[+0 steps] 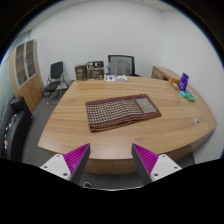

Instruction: Fold towel

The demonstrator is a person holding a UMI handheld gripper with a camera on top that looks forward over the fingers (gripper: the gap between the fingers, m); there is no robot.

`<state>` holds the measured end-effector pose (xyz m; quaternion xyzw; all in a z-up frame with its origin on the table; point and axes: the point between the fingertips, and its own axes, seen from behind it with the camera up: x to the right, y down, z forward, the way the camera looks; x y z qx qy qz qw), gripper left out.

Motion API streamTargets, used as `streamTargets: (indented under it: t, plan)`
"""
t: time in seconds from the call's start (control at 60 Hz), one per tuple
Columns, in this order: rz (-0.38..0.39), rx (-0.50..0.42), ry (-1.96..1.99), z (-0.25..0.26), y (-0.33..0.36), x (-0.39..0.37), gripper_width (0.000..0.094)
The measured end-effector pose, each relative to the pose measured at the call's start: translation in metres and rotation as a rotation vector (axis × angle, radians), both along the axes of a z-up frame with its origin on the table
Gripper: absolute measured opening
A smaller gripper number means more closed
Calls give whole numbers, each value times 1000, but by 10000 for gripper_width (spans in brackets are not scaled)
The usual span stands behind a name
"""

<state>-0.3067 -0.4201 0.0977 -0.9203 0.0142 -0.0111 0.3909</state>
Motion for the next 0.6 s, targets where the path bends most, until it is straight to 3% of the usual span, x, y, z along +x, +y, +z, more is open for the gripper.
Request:
streamTargets:
  t: [0.15,0.4,0.483,0.6]
  plan:
    - [102,26,-17,-32,85,-56,856]
    - [230,1,-111,-79,187,-84,855]
    - [275,-14,-115,-92,206,-91,811]
    - [298,-35,-89,-105,219,-98,668]
